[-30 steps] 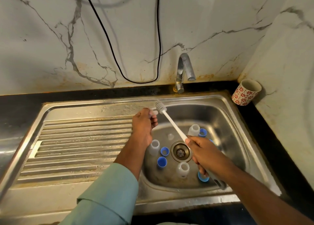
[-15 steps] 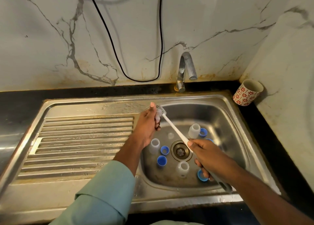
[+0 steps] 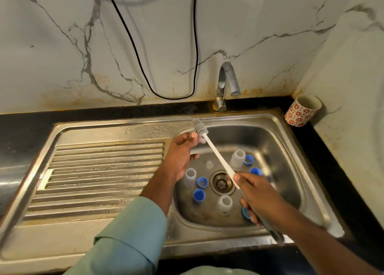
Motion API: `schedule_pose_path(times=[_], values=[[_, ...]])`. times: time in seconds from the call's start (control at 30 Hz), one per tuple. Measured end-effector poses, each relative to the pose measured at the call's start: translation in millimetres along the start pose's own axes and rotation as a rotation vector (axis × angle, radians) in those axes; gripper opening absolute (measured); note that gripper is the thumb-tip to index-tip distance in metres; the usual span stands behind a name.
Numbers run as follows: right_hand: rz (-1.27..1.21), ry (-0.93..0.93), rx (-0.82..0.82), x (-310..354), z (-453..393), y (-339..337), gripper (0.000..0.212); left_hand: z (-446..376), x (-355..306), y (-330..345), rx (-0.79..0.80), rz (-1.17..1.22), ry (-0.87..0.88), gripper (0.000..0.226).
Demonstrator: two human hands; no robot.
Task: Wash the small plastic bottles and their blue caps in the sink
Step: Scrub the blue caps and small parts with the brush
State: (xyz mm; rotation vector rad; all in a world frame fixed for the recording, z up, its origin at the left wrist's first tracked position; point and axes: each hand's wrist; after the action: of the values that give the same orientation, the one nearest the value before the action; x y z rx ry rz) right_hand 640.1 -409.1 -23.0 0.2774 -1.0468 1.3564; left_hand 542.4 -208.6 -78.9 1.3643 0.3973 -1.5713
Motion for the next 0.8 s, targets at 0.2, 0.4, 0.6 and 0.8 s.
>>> schedule_pose_path(times=[0.2, 0.4, 0.6, 0.8], values=[[-0.023, -0.04, 0.035, 7, 4, 5, 0.022, -3, 8, 0, -0.087, 0.357, -0.056, 0.019], [0.003, -0.018, 0.041, 13, 7, 4, 0.024, -8, 13, 6, -0.16, 0.568, -0.092, 0.038], [-0.044, 0.02, 0.028, 15, -9, 5, 0.019, -5, 14, 27, -0.122, 0.426, -0.113, 0.027], [-0.033, 0.093, -0.064, -23, -20, -11, 0.014, -31, 14, -9, -0.434, 0.164, -0.012, 0.013]])
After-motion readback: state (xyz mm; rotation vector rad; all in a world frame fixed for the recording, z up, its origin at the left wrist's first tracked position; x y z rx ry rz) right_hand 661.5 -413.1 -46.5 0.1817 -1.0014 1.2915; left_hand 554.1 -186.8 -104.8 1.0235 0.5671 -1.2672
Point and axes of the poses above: each hand's wrist, its own z-axis away from the middle knuckle, its own y-axis out of the palm, x = y × z, and after that the axes turned 7 degrees about z, right-handed
